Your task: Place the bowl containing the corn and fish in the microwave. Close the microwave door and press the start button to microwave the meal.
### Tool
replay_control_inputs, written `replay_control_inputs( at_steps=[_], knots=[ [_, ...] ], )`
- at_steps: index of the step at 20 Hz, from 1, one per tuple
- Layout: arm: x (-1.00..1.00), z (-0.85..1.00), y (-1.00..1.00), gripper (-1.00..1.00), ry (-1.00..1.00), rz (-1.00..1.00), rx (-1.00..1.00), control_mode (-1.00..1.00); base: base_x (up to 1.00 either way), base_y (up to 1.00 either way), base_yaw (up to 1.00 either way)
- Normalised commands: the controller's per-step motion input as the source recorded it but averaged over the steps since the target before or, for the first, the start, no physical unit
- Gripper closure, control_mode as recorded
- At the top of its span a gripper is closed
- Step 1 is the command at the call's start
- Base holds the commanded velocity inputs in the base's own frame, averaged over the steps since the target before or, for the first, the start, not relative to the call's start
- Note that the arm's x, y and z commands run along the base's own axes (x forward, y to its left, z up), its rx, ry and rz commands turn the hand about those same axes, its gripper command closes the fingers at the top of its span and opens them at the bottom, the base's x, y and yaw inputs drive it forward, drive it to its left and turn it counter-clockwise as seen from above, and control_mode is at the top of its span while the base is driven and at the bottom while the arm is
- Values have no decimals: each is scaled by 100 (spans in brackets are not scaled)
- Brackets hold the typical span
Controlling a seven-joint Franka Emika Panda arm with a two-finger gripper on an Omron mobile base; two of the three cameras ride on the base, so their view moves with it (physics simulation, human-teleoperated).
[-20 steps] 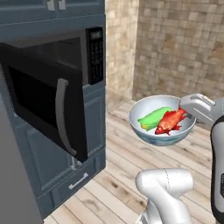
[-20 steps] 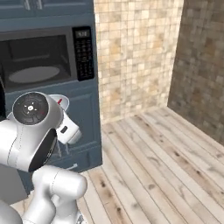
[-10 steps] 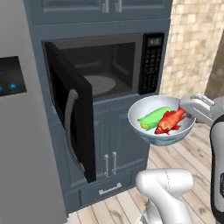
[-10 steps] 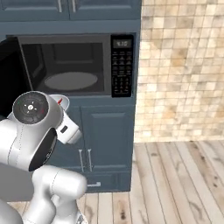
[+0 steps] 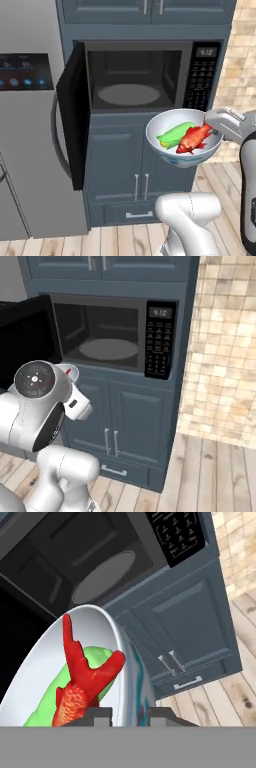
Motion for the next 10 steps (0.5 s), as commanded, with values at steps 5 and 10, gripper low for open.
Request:
replay_control_inputs(
  at_steps=[5,10],
  knots=[
    [0,0,0,100,0,0,0,100,62,-22,19],
    [0,0,0,100,0,0,0,100,65,4,2]
  ],
)
